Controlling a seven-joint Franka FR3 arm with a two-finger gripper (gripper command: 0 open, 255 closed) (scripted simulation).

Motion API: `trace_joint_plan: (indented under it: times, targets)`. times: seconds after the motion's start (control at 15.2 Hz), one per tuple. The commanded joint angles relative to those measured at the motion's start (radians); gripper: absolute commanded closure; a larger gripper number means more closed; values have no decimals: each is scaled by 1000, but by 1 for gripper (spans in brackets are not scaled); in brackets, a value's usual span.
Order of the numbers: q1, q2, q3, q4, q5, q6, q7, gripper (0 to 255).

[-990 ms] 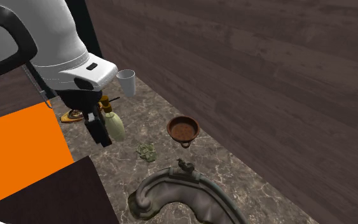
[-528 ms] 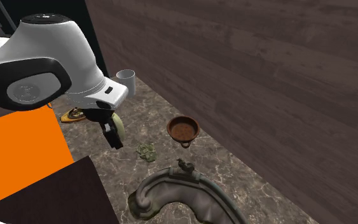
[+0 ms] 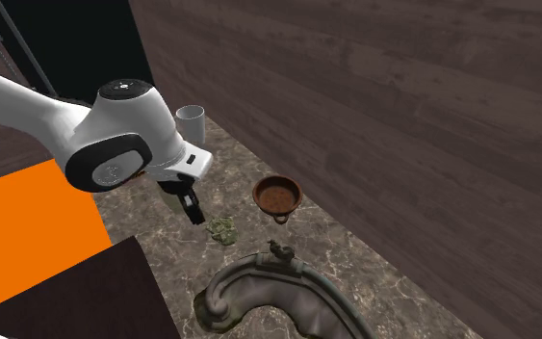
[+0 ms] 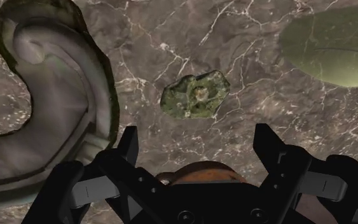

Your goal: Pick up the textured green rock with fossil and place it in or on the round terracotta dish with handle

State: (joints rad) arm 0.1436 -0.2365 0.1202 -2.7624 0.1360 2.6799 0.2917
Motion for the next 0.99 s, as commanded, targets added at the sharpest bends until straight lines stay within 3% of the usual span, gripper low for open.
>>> trace_joint_plan:
  times: [0.0,0.59,0.92]
  targets:
    - [16,90,17,11,16,96,15,0]
    - [76,514,37,187,10,410,74,0]
    - [98,626,23,243,4,473,80,0]
